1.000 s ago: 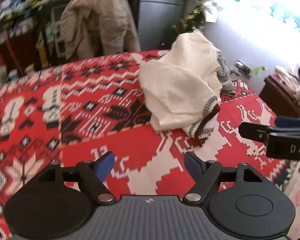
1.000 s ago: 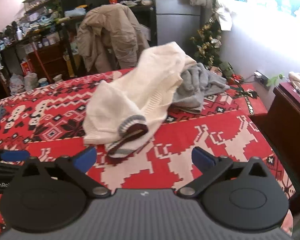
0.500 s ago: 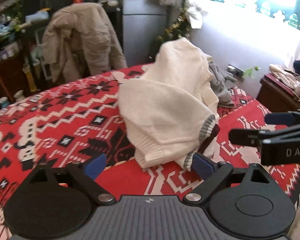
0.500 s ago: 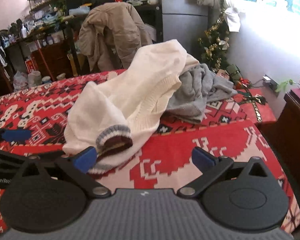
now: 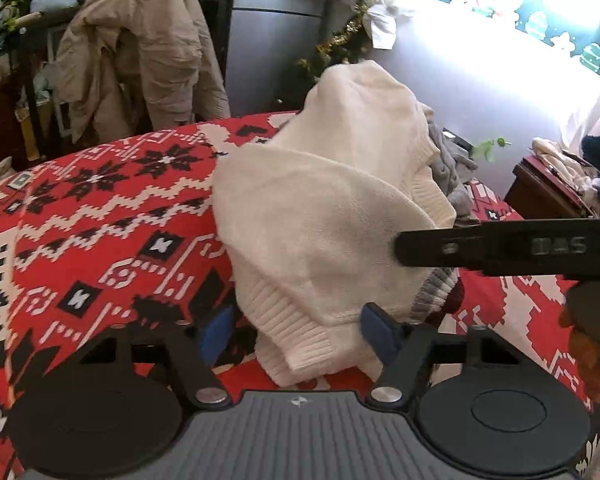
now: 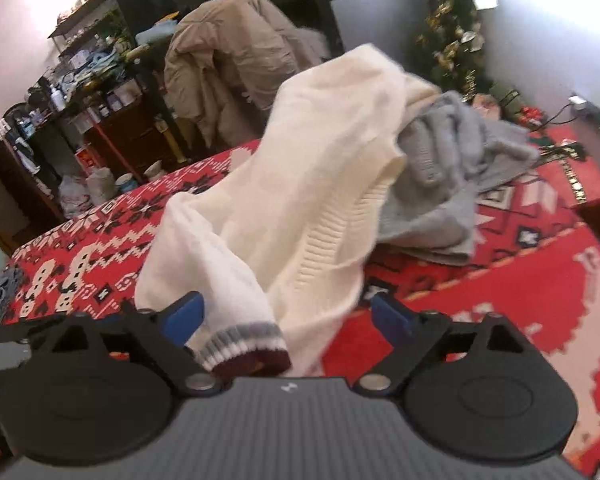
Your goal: Fold clothes
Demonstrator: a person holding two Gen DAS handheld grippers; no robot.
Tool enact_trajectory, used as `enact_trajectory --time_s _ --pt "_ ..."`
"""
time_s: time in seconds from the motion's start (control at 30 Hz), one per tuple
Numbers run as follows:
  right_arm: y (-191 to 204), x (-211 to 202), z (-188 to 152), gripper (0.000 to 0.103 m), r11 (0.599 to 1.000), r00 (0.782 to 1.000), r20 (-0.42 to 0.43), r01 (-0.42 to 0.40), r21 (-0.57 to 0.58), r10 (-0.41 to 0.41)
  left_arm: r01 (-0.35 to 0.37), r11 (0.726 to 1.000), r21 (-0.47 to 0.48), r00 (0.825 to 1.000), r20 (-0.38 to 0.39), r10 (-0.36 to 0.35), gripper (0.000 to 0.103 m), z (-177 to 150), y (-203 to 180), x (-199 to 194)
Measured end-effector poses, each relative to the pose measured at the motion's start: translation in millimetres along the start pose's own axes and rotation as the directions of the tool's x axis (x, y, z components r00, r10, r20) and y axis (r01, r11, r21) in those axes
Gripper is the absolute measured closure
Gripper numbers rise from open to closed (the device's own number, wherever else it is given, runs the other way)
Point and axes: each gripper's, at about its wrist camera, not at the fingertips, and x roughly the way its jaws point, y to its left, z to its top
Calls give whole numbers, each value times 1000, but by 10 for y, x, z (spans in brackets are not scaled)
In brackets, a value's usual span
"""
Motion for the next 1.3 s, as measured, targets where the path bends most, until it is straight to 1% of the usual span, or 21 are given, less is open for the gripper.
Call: enact_trajectory --time_s 0.03,0.07,0.1,0.13,0.17,0.2,0.23,0.27,0.3,0.33,0.43,0.6,0.7,0.8,1.0,1.1,1.13,1.23,1.3 --pt "17 59 15 18 1000 1000 -9 0 -5 0 7 1000 -4 1000 -5 -7 43 5 4 23" --pt "35 118 28 19 1000 1000 -19 0 -12 0 13 1000 -8 1000 -6 -13 49 5 11 36" --pt "63 181 35 24 1000 1000 -29 5 -28 -6 19 1000 -10 1000 -2 -19 61 9 13 42" --pt "92 221 31 35 999 999 -36 5 -39 -7 20 1000 -13 1000 8 -20 68 12 12 38" --pt "121 258 26 45 999 999 -41 5 -50 -7 22 1000 -16 1000 19 -21 79 15 11 34" --pt "150 272 22 63 998 999 -39 5 -56 -7 28 999 -23 999 29 -28 87 17 16 24" --pt "179 284 19 72 998 999 -37 5 -63 -7 46 998 -38 998 41 -44 89 18 31 2" --pt "213 277 18 76 997 999 -31 5 -71 -7 58 997 -54 997 51 -56 91 24 43 -21" --pt "246 269 18 85 997 1000 -26 5 -78 -7 60 996 -63 997 60 -56 92 25 48 -49" --pt "278 246 21 87 997 1000 -20 3 -80 -4 59 996 -70 996 69 -55 92 27 52 -78" --pt "402 130 15 90 996 1000 -6 -24 -85 24 55 995 -85 995 92 -47 93 22 76 -230" --pt "690 -148 -23 90 992 995 -8 -96 -86 96 85 982 -166 988 139 -62 93 -83 216 -685" --pt "928 -345 -140 90 982 986 -26 -165 -93 163 69 981 -184 989 138 -44 93 -224 286 -964" --pt "1183 -512 -325 90 968 975 -58 -222 -120 216 31 978 -205 992 127 -5 93 -439 347 -1223" --pt "1713 -755 -756 90 943 954 -135 -290 -166 269 -15 960 -279 993 111 48 93 -887 500 -1709" --pt "1894 -895 -924 90 929 940 -155 -328 -173 303 -27 955 -296 990 125 67 93 -1028 537 -1942" --pt "1937 -943 -967 90 924 936 -162 -338 -180 311 -34 957 -287 988 132 75 93 -1059 527 -2013" --pt "1951 -976 -1029 89 921 935 -174 -339 -189 309 -59 963 -262 985 140 99 93 -1150 515 -2144" --pt "1961 -998 -1070 89 920 934 -181 -340 -195 307 -60 955 -290 987 126 100 93 -1210 565 -2147"
